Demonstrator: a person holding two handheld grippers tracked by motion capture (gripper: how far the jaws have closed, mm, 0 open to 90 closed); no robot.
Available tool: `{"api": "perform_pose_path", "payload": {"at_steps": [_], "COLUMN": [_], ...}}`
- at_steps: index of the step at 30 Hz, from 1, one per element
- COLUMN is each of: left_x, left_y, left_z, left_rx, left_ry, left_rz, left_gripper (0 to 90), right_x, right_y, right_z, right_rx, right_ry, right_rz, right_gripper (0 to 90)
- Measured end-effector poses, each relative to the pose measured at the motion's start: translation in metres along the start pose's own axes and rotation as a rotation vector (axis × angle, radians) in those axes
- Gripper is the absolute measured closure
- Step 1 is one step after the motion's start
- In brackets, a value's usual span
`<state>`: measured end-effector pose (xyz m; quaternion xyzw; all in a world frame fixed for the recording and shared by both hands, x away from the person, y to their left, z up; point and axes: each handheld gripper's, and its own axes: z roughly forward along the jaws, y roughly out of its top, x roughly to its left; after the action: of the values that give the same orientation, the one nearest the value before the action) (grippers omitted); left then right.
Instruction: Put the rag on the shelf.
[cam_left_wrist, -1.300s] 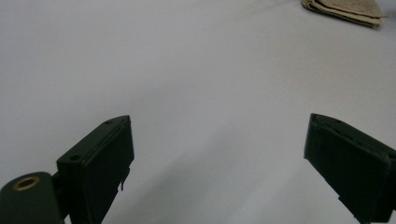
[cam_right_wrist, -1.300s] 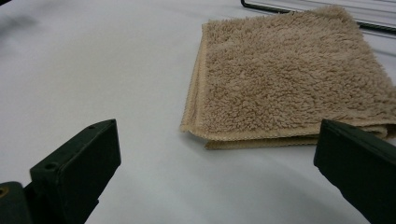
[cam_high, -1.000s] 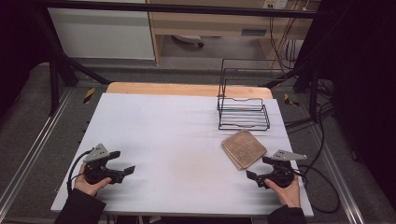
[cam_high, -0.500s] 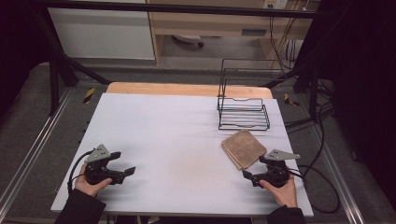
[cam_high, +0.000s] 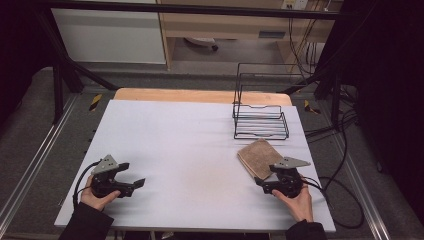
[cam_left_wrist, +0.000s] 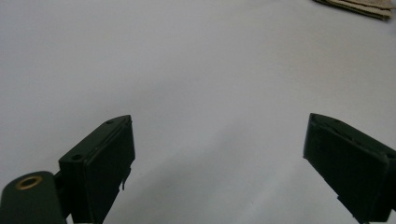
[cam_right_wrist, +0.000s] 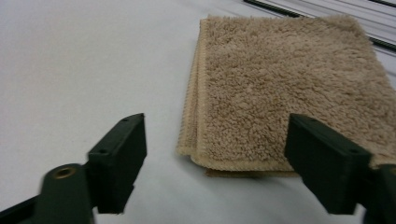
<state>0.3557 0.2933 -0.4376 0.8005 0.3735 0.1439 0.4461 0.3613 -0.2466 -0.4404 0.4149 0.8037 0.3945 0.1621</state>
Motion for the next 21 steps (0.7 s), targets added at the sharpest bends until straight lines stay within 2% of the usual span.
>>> {"api": "perform_pose_path", "payload": {"at_steps": [3, 10, 21], "left_x": [0.000, -0.001, -0.001], "left_y": [0.000, 0.000, 0.000], "left_z": [0.000, 0.001, 0.001], "left_rx": [0.001, 0.005, 0.009], "left_ry": [0.000, 0.002, 0.007], "left_rz": [0.001, 0.002, 0.003], "left_gripper": [8.9, 9.2, 9.6], "right_x": [0.002, 0.002, 0.001], "right_y": [0.002, 0.006, 0.006], "right_z": [0.004, 0.015, 0.021], "right_rx": [0.016, 0.053, 0.097], "right_ry": [-0.004, -0.051, -0.087], "right_rz": [-0.028, -0.062, -0.076], "right_gripper": [33.7, 46.6, 55.1]}}
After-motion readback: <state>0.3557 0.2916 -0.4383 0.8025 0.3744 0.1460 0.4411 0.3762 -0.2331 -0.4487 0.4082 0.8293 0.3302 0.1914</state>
